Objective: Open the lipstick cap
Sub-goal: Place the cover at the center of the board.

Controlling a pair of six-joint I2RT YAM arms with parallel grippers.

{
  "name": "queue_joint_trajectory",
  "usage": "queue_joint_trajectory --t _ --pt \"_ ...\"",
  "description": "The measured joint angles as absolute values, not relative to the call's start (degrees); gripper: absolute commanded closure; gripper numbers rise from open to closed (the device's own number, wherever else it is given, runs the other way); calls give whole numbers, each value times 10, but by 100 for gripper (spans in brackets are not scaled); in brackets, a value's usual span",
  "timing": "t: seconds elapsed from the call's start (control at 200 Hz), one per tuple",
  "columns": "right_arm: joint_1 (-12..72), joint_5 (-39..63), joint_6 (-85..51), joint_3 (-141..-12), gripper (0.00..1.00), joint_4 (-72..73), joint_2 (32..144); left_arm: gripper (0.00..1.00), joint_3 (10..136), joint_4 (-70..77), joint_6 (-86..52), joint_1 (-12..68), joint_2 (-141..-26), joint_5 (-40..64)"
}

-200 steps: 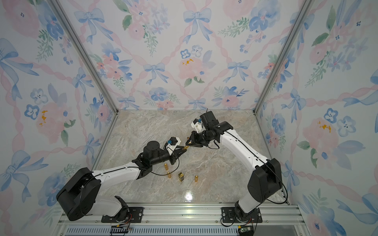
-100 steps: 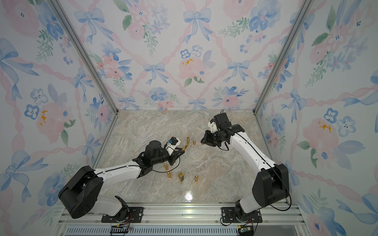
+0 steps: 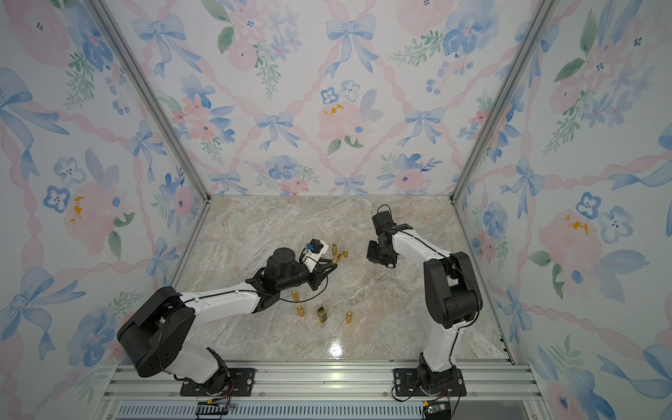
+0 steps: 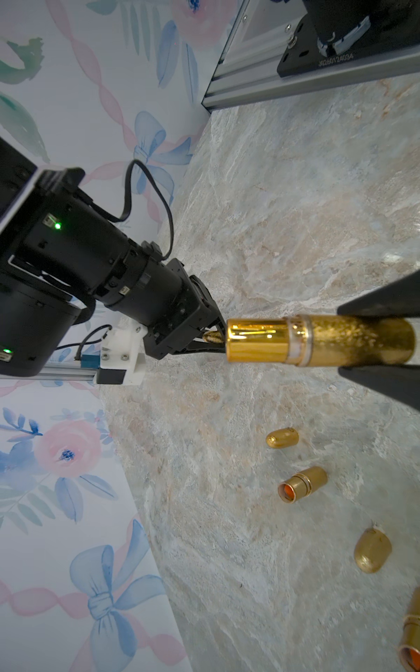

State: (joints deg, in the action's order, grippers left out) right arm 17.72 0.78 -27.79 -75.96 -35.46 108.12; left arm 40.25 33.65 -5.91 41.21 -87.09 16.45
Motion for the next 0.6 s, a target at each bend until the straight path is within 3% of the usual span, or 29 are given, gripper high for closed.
queue_joint_trajectory --t 0.6 --pt "201 -58 -248 -860 79 -332 1189 100 403 373 -78 413 -882 143"
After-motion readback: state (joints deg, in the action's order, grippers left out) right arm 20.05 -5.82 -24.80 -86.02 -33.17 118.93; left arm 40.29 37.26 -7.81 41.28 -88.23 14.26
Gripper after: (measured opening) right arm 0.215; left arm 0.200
